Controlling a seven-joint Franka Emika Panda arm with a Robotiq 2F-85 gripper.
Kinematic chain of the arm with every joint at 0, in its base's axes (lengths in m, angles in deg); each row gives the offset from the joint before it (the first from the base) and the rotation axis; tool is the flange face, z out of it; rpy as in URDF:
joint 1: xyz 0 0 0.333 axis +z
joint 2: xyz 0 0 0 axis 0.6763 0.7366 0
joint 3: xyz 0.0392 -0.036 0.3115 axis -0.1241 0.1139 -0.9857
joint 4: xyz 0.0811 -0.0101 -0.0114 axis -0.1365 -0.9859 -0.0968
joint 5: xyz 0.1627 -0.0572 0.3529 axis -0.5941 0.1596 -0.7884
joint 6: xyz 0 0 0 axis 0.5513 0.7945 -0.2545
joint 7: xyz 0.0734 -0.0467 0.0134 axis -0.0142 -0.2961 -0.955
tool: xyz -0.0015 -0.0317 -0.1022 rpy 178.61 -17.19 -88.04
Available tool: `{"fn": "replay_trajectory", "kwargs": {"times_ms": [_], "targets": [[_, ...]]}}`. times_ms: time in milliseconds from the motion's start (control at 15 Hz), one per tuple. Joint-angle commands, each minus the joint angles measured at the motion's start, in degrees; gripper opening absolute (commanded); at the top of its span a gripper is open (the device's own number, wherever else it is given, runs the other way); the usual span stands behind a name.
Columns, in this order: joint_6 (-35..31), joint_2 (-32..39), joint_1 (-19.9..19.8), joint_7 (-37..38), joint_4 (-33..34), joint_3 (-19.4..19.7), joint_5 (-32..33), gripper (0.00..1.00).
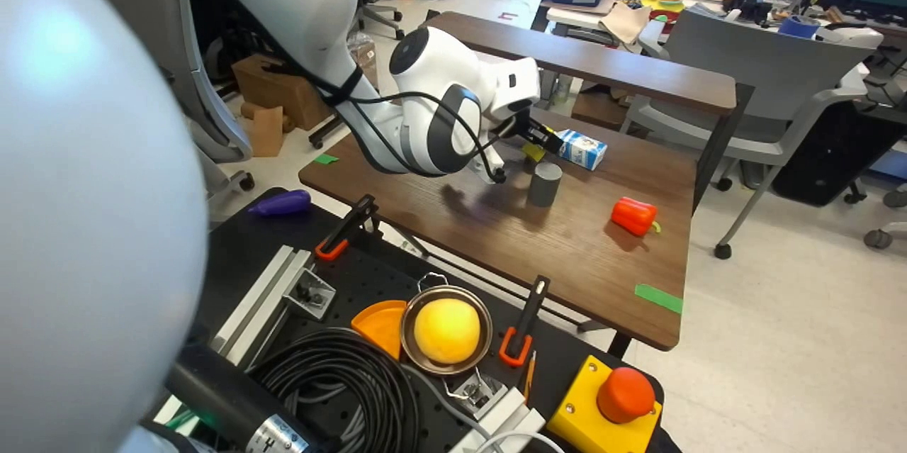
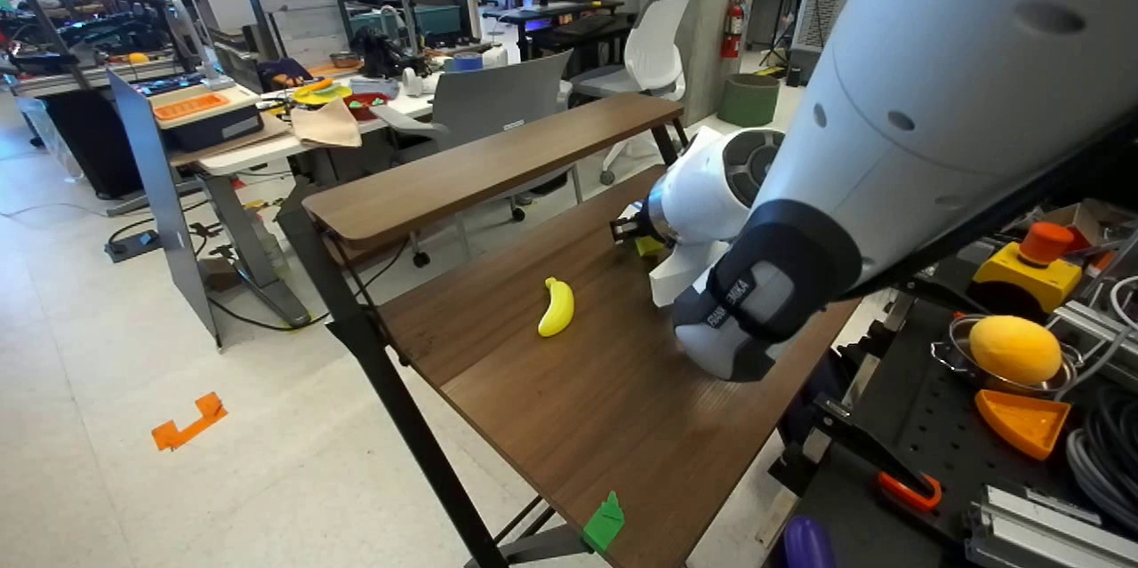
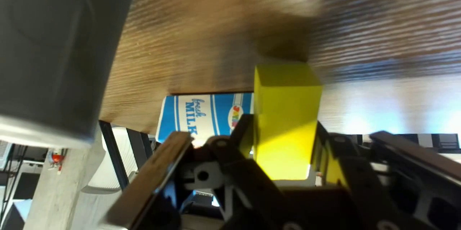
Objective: Move the yellow rectangular block to the right
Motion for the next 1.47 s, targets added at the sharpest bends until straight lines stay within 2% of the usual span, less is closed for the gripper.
{"fn": "replay_trajectory", "kwargs": {"times_ms": [0,533,800,867,1000,1400], "targets": [[-6.8,8.2,5.2,1.7,0.3,3.1,-5.5,0.12],[-6.3,16.0,13.8,2.3,-0.2,8.2,-10.5,0.12],[-7.0,19.6,15.9,2.7,0.0,9.7,-10.4,0.12],[-10.0,15.8,14.1,-1.9,-2.0,8.1,-11.0,0.12],[-11.4,15.5,12.4,-4.3,-1.8,7.6,-11.6,0.12],[-11.7,15.4,8.9,-7.6,-1.1,6.8,-14.9,0.12]]}}
